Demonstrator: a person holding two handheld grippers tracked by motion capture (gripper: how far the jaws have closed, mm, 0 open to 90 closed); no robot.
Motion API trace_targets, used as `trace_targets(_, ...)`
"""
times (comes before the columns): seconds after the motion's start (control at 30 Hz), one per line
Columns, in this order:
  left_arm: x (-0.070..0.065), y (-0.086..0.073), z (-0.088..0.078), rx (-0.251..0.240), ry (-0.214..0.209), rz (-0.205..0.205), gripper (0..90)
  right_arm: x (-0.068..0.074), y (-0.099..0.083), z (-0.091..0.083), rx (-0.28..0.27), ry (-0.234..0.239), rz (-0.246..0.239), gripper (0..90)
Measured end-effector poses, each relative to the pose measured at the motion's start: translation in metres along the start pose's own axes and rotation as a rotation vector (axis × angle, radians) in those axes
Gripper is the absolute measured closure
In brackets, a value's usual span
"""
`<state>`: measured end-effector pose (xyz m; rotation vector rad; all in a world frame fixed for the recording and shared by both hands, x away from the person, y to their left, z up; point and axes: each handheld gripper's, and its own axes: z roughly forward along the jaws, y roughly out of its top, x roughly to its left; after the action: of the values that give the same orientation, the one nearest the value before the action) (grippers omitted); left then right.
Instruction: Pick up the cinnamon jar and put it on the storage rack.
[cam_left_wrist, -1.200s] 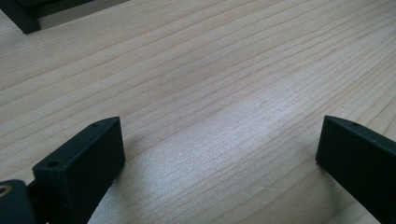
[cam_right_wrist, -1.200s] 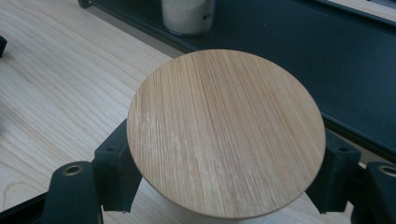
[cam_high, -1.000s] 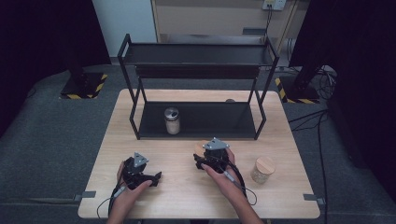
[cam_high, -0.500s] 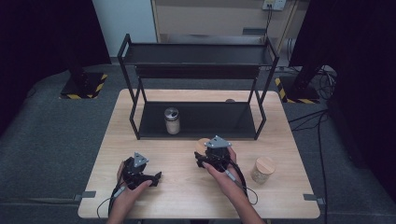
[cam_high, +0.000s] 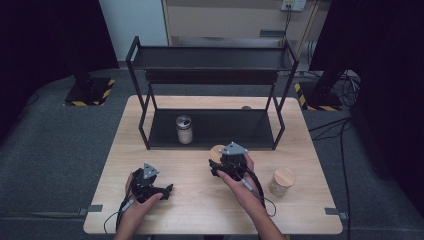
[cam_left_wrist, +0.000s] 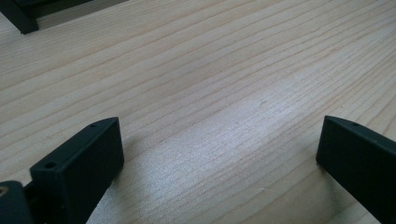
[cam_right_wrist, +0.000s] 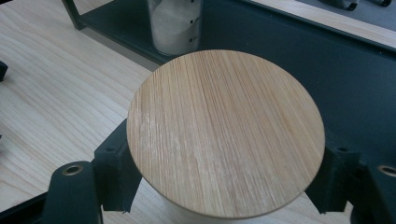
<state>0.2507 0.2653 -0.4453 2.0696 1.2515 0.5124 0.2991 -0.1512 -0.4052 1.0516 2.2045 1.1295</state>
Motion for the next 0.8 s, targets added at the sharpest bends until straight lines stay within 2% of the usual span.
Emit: trace_targets(0.8, 0.000, 0.000, 0.000, 0.000, 0.001, 0.001, 0.0, -0.006, 0.016, 0.010, -0.003, -0.015, 0.010, 25.8)
